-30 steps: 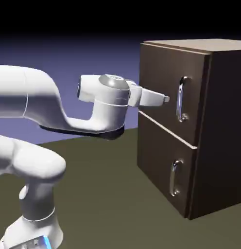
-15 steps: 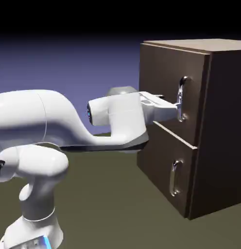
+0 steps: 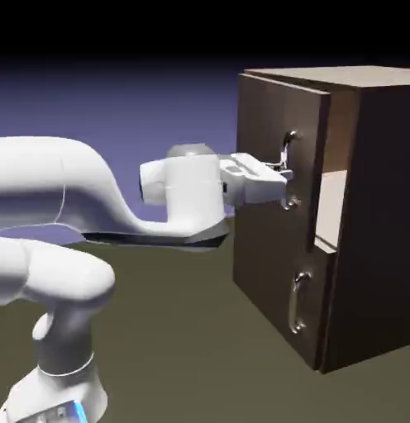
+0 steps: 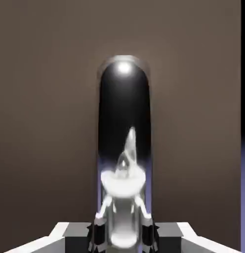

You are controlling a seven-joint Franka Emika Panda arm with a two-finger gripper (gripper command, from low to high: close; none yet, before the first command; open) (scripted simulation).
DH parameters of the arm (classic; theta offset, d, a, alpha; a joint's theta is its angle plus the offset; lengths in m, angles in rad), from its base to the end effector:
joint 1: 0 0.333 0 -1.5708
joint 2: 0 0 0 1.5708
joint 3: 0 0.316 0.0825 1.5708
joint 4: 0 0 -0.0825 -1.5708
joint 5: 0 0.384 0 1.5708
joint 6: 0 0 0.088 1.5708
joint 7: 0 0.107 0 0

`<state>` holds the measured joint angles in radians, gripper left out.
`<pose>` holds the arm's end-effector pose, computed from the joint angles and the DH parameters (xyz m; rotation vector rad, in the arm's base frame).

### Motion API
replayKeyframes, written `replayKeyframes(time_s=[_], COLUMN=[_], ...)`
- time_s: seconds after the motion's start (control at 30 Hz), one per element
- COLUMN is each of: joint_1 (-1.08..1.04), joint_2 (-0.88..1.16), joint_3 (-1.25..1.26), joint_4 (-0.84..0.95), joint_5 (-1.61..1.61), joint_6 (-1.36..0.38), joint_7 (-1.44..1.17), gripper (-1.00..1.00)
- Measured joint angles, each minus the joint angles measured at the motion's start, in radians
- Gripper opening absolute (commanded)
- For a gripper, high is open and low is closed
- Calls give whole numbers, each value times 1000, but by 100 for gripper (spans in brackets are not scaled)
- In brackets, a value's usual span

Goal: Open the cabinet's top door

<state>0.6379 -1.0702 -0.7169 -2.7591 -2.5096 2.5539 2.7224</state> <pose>0.3323 -0.0268 0.4969 -1.7420 0.9022 -1.8715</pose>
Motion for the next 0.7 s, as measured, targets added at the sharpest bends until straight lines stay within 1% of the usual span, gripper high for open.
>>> replayKeyframes(time_s=[0.17, 0.33, 0.53, 0.7], joint_1=[-116, -172, -170, -132], joint_2=[-89, -180, -265, -292], joint_3=[181, 357, 568, 749], joint_4=[-128, -221, -288, -306], joint_5=[206, 423, 684, 895], joint_6=[-103, -206, -341, -468], joint_7=[-64, -128, -188, -214], gripper=[-100, -100, -100, -100])
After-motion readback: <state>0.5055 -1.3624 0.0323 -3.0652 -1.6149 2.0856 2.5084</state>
